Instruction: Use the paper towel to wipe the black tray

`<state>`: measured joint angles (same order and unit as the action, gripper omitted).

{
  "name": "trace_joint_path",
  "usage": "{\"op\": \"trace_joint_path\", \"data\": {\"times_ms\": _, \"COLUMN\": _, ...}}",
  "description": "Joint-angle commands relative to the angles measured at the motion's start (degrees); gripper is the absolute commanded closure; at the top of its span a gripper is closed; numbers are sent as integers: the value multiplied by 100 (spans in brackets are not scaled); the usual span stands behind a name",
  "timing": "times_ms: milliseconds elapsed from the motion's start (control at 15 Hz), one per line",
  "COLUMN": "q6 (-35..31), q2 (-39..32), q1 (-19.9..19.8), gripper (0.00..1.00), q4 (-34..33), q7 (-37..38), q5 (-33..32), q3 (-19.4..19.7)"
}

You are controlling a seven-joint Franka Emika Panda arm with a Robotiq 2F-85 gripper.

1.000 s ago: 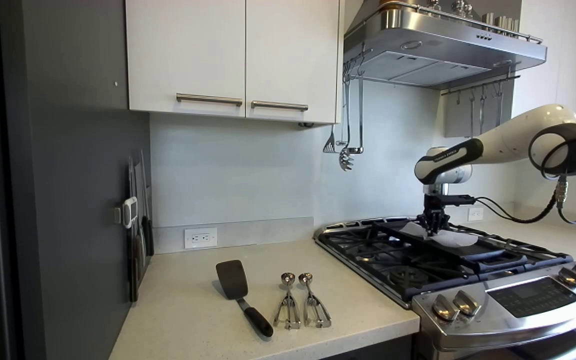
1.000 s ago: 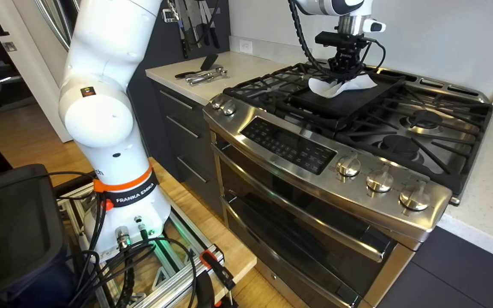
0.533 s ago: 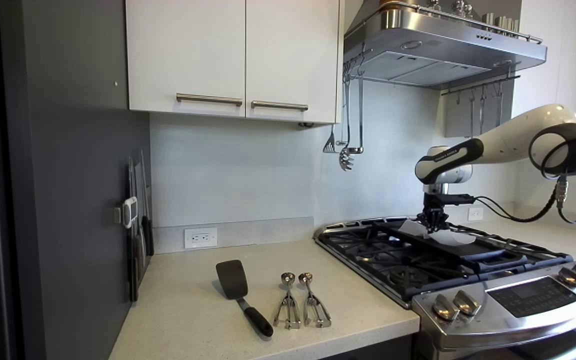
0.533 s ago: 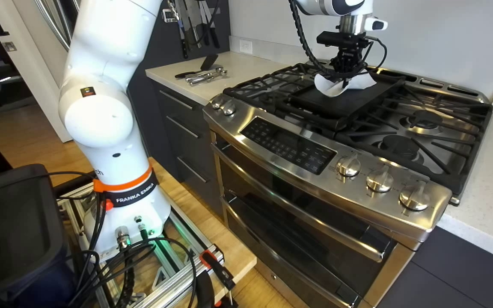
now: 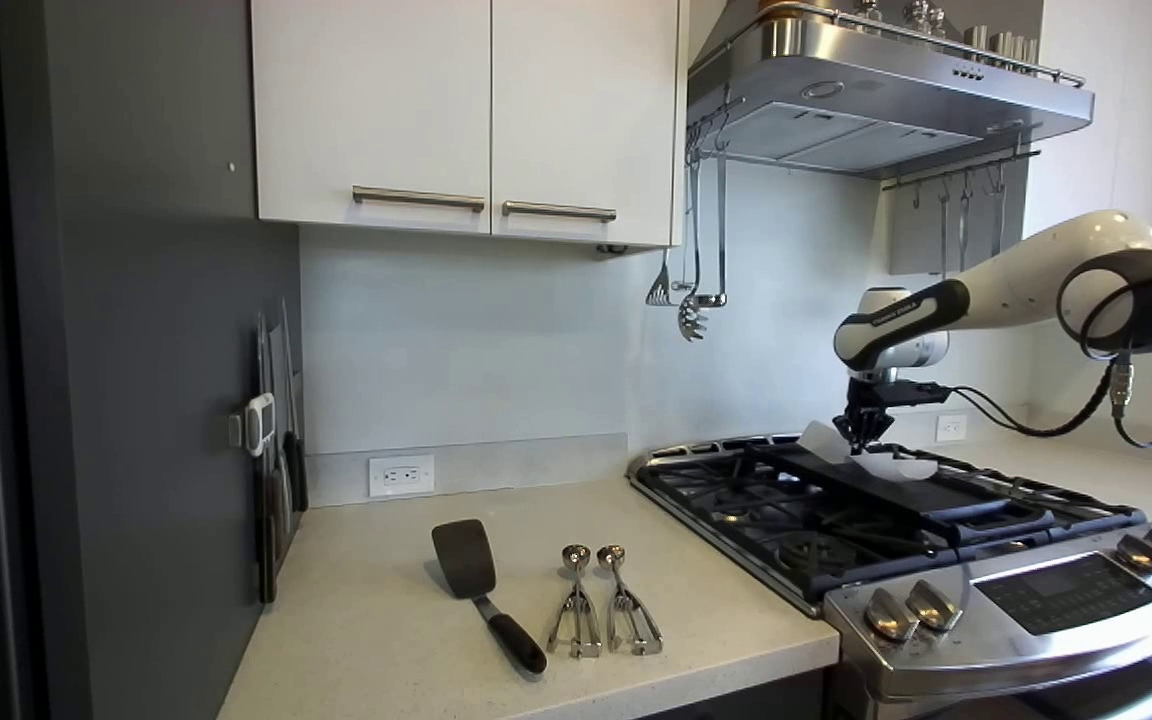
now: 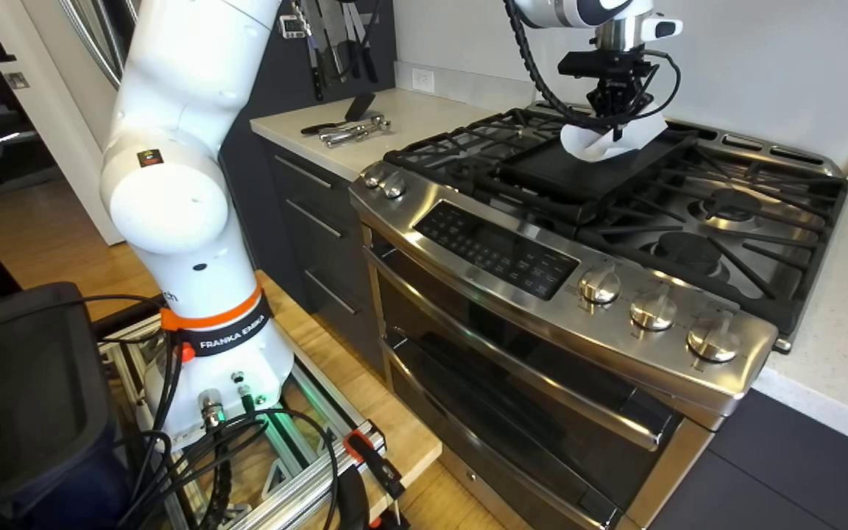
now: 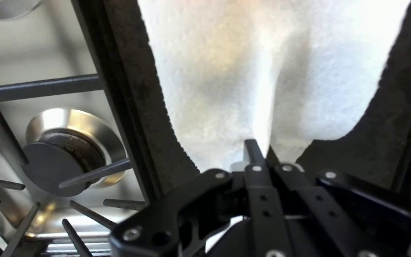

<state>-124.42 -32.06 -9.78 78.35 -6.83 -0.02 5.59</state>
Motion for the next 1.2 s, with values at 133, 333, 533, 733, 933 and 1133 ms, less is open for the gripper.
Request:
{"op": "trace_joint_path", "data": {"times_ms": 133, "q6": 28, "q2": -34, "q1": -33, "gripper": 99, "q4": -38, "q7": 2, "q5": -2, "q3": -34}}
{"op": "trace_joint_path", "data": {"times_ms": 333, "q6": 29, "q2": -34, "q1": -33, "gripper": 99, "q4": -56, "q7": 2, "q5": -3, "q3": -34}}
{"op": "trace_joint_path", "data": {"times_ms": 533, "q6": 113, "q2": -172, "q1": -44, "gripper": 100, "q4": -253, "q7": -85, "q5": 0, "q3": -62}}
{"op": "trace_joint_path", "data": {"times_ms": 733, "q6": 386, "q2": -538, "q1": -66, "gripper": 100, "q4": -682, "q7": -374, "q5": 40, "q3": -189}}
{"op": "trace_joint_path", "data": {"times_ms": 933, "q6": 678, "q2": -843, "q1": -48, "gripper": 100, "q4": -1015, "q7": -617, "q5": 44, "q3": -314}}
{"op": "trace_joint_path", "data": {"times_ms": 1133, "q6": 1065, "q2": -946, "q1": -45, "gripper": 100, "q4": -1275, "q7": -884, "q5": 74, "q3": -423}}
